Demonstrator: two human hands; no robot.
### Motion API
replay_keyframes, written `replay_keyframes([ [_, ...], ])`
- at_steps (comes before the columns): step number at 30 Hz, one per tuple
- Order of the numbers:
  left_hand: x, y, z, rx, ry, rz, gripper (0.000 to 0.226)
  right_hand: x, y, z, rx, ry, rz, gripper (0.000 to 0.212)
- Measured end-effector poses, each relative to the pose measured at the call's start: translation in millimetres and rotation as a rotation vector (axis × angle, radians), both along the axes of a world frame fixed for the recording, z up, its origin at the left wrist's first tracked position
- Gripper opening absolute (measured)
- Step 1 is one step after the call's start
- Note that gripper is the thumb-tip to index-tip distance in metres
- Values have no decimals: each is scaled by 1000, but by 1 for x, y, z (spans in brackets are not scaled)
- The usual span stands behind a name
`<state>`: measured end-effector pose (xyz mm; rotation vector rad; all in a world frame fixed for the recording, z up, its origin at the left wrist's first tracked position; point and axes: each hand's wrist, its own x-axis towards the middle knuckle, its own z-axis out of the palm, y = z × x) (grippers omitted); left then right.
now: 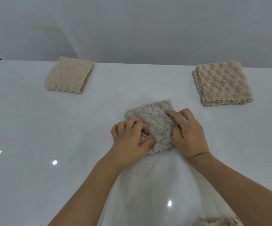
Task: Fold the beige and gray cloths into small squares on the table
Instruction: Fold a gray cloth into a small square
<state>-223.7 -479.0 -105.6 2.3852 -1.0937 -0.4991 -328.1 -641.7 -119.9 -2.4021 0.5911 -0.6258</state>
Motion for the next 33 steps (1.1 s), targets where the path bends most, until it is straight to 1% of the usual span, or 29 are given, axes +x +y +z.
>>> replay_keyframes([
  [3,4,1,4,19,19,-52,35,1,0,-2,-52,32,-7,53],
  [8,6,4,5,40,-11,-90,43,3,1,-4,-153,62,-66,57],
  [9,7,5,5,37,-16,-87,49,3,1,-4,-171,75,-76,57],
  [10,8,6,5,51,-27,-89,61,3,2,-3,-185,91,-81,57],
  [12,8,9,3,138,-86,-129,97,3,3,-3,-194,130,-85,54],
  [13,7,11,2,182,-129,-147,109,3,3,-3,-195,155,-90,52],
  [15,4,14,0,237,-205,-166,116,3,4,-3,-199,198,-102,48],
  [17,3,15,0,281,-226,-192,117,3,5,-3,-205,215,-103,49],
  [19,2,14,2,288,-157,-199,110,3,5,-4,-207,223,-101,50],
  [21,3,8,8,215,5,-141,92,3,4,-5,-199,231,-92,53],
  [22,4,3,11,144,54,-73,79,3,3,-5,-199,236,-87,55],
  [23,8,-3,13,58,64,22,65,3,3,-5,-204,241,-84,56],
  [24,12,-10,13,-13,46,128,53,3,2,-5,-210,245,-82,57],
  [25,17,-18,14,-38,16,213,47,3,2,-5,-214,249,-79,58],
  [26,20,-26,14,-6,-33,250,45,3,2,-6,-215,248,-76,58],
  [29,24,-43,13,182,-190,182,43,3,3,-7,-215,231,-72,58],
  [33,27,-56,24,315,-269,106,37,4,4,-5,-194,200,-69,58],
])
